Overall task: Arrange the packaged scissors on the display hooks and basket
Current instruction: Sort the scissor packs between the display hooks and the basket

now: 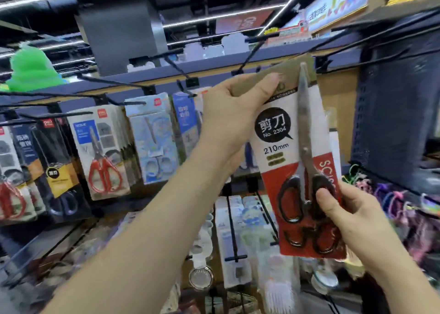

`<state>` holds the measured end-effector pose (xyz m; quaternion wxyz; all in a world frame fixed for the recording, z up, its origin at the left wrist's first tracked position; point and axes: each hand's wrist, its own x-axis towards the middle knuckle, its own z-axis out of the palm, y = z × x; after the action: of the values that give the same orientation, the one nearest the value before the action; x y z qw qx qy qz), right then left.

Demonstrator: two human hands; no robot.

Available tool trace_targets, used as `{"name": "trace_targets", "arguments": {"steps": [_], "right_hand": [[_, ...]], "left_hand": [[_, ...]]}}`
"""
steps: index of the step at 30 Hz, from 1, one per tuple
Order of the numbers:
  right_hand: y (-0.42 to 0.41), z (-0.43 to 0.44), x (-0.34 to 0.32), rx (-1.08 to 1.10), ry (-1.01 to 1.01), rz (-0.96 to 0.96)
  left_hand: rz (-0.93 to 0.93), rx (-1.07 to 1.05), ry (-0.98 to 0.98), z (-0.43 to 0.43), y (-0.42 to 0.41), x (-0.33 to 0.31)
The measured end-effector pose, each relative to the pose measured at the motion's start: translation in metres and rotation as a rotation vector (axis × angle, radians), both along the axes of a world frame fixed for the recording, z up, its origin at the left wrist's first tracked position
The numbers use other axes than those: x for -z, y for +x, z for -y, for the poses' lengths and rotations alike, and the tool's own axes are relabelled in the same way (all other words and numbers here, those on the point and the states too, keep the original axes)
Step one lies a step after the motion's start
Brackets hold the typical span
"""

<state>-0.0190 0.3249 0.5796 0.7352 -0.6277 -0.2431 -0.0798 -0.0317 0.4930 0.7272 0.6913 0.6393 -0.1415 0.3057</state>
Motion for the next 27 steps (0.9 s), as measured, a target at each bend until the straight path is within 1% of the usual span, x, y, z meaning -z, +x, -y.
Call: {"name": "trace_targets", "arguments": {"steps": [2, 5, 8, 11, 14, 16, 19, 21, 24, 27], "right_hand": [[0.006, 0.006, 0.004, 0.048, 0.031, -0.023], [0.015, 0.012, 0.005, 0.099, 0.126, -0.067], [0.020, 0.012, 0.001, 0.098, 0.154, -0.089], [0.024, 0.014, 0.000, 0.091, 0.199, -0.110], [0.022, 0.014, 0.001, 0.058, 0.192, -0.122], [0.020, 0.015, -0.001, 0.038, 0.212, -0.143], [0.020, 0.012, -0.003, 0.024, 0.246, -0.179], [0.025, 0.009, -0.003, 0.060, 0.259, -0.186], [0.033, 0.004, -0.006, 0.123, 0.221, -0.180], [0.043, 0.002, -0.014, 0.155, 0.182, -0.164]], "left_hand": [[-0.014, 0.022, -0.001, 0.024, 0.014, -0.003], [-0.008, -0.023, 0.044, 0.048, 0.035, -0.008], [-0.012, -0.050, 0.082, 0.059, 0.053, -0.015], [-0.044, -0.119, 0.160, 0.061, 0.068, -0.022], [-0.107, -0.155, 0.160, 0.055, 0.079, -0.019], [-0.144, -0.164, 0.130, 0.052, 0.084, -0.014], [-0.213, -0.158, 0.182, 0.051, 0.084, -0.006], [-0.235, -0.133, 0.250, 0.047, 0.074, 0.004], [-0.198, -0.150, 0.380, 0.033, 0.051, 0.041], [-0.209, -0.241, 0.471, 0.022, 0.043, 0.063]]}}
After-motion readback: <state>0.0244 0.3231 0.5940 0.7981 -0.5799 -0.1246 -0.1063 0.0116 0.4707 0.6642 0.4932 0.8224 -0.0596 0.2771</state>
